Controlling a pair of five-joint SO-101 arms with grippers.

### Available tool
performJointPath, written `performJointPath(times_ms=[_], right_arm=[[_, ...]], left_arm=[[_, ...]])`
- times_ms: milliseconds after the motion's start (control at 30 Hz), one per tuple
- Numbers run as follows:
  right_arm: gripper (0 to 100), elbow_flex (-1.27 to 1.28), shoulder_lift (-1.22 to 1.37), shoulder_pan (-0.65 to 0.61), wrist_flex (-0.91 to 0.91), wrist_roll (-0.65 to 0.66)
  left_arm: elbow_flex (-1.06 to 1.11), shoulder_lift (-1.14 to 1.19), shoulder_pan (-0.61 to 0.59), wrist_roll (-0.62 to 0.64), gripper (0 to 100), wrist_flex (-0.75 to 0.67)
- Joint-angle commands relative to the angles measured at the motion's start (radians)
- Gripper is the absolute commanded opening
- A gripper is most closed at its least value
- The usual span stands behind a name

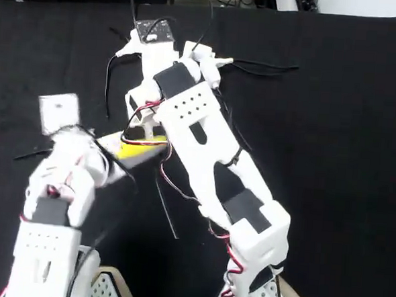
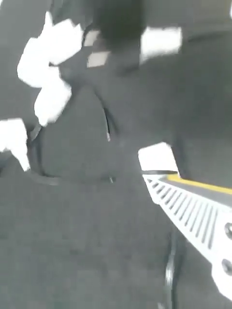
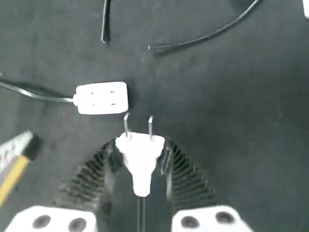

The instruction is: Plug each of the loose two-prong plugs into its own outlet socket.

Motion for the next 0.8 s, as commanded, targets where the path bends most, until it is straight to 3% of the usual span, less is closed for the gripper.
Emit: performJointPath(times_ms=[0,200,533,767], right_arm=[[1.3,-0.010,-0.015,0.011,0.017,-0.014],[1.3,-0.010,-0.021,0.066,0.063,-0.006],[1.3,-0.001,-0.108,0.072,0.132,-0.005],[1.3,0.073,-0.137,0.020,0.129,-0.003]], left_arm=[[0.071,-0.189,0.087,0.005,61,-0.008],[0.197,-0.324,0.085,0.005,61,-0.008],[0.272,-0.342,0.048,0.006,61,-0.018],[0.268,-0.338,-0.013,0.041,61,-0.137]])
